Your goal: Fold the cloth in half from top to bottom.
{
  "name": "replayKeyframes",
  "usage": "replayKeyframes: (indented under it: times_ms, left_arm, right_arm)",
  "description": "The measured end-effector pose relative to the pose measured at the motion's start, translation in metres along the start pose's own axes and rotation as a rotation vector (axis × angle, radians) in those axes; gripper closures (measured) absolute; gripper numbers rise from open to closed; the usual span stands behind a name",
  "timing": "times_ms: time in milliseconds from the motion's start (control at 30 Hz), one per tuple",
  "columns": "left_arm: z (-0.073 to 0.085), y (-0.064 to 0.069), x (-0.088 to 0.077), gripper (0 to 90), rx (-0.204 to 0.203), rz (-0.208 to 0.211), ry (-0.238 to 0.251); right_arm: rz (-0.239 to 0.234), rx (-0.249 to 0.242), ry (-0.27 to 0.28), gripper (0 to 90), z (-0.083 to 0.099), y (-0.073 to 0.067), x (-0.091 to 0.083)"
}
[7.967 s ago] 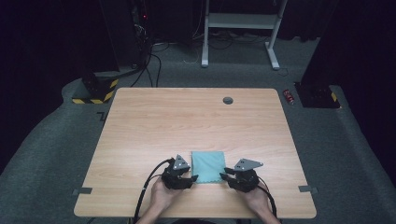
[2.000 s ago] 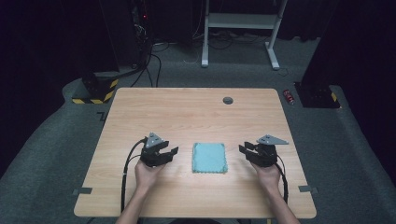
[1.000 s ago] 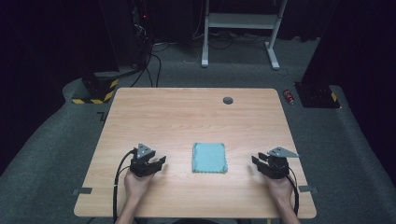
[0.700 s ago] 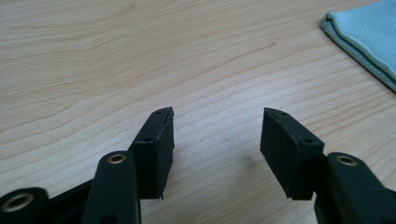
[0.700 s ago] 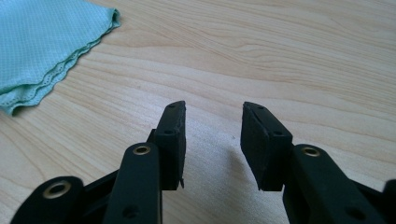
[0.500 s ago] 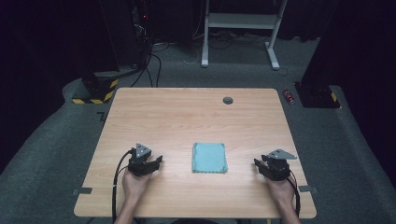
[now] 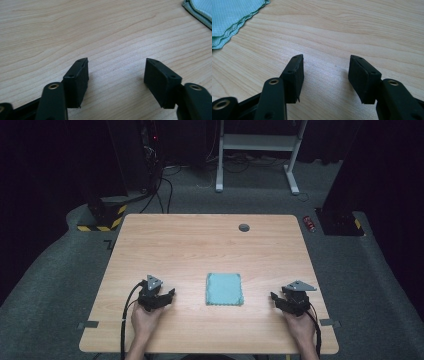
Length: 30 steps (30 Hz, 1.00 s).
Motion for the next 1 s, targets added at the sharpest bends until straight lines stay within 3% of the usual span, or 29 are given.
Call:
replayKeyframes:
  times_ms: [1000]
  left_arm:
    - [0.0001,-0.0001,0.0000,31.8,-0.010,0.004,-0.003]
  right_arm:
    - [0.000,0.005,-0.001,45.7,0.0001,-0.0004,0.0000]
Point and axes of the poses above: each handheld gripper's, and its own axes: x roughly forward along the jaws, z roughly out of its underside, y roughly to its right, the point moved 1 cm from there along x, roughly forward along the jaws, and after that the axes turned 12 degrees about y, right-handed, at the moved point
